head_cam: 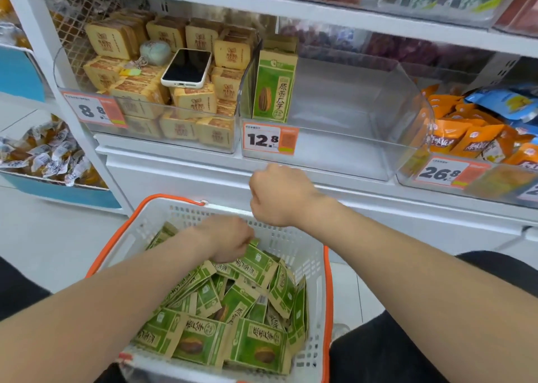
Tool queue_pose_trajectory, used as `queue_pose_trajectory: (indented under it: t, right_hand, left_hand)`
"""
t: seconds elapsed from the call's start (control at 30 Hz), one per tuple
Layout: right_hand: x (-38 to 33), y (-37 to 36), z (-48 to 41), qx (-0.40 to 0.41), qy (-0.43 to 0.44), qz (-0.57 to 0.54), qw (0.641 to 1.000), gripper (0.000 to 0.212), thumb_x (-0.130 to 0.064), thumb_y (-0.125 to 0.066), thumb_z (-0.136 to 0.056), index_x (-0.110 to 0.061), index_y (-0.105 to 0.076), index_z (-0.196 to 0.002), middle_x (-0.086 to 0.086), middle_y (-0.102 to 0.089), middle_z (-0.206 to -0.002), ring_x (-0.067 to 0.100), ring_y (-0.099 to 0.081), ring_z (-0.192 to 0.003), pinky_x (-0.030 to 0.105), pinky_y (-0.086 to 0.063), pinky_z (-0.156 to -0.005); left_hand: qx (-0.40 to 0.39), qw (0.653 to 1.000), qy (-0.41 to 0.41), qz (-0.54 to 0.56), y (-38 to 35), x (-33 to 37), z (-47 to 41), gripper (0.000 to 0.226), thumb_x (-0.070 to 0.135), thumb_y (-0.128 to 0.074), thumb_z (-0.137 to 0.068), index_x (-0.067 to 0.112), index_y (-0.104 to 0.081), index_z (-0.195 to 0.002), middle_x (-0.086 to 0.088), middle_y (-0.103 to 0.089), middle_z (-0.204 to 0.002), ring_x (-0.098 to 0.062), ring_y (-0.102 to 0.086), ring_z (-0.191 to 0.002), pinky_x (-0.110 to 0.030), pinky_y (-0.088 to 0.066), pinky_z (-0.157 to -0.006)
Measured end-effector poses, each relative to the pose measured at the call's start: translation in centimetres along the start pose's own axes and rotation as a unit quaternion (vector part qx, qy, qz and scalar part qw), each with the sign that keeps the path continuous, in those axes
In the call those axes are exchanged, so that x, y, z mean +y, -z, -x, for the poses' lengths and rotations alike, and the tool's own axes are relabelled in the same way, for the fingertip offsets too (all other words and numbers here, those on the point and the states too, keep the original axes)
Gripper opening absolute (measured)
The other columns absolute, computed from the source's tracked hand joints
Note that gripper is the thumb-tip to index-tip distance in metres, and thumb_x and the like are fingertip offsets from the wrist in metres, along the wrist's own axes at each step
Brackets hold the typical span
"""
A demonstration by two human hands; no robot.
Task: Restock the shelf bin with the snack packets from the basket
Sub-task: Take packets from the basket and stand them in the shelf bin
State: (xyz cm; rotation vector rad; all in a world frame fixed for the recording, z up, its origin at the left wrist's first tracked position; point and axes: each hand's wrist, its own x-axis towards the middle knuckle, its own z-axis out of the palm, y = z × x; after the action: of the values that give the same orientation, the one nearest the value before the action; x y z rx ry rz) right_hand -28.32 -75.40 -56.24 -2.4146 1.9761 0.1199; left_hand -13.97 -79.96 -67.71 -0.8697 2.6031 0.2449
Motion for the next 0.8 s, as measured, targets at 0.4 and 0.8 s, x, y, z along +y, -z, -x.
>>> queue_pose_trajectory:
  t: [0.4,0.8]
  right_hand:
    - [-1.2,-8.6,4.3,-0.282,0.087,0.081,0.952,0.014,0.001,-0.054,-0.091,-0.012,-0.057,-0.086,0.008,-0.064,-0.101,0.018,-0.056,-0.066,0.030,-0.044,-0.050]
    - [-0.7,-8.0,3.9,-0.367,0.069,0.084,0.924,0.015,-0.005,-0.056,-0.097,-0.011,-0.057,-0.110,0.003,-0.056,-0.090,0.018,-0.056,-0.070,0.035,-0.055,-0.072]
  left_hand:
    - [-0.269,0.960,-0.014,0.073,-10.6,7.2,1.1,0.039,0.040,-0.053,-0.110,0.005,-0.062,-0.092,-0.007,-0.058,-0.085,-0.025,-0.057,-0.076,-0.038,-0.052,-0.078]
    - [-0.110,0.933,0.086,0.333,-6.6,5.9,-0.1,0.027,0.024,-0.059,-0.104,0.014,-0.063,-0.080,0.000,-0.065,-0.079,-0.015,-0.063,-0.070,-0.031,-0.056,-0.067]
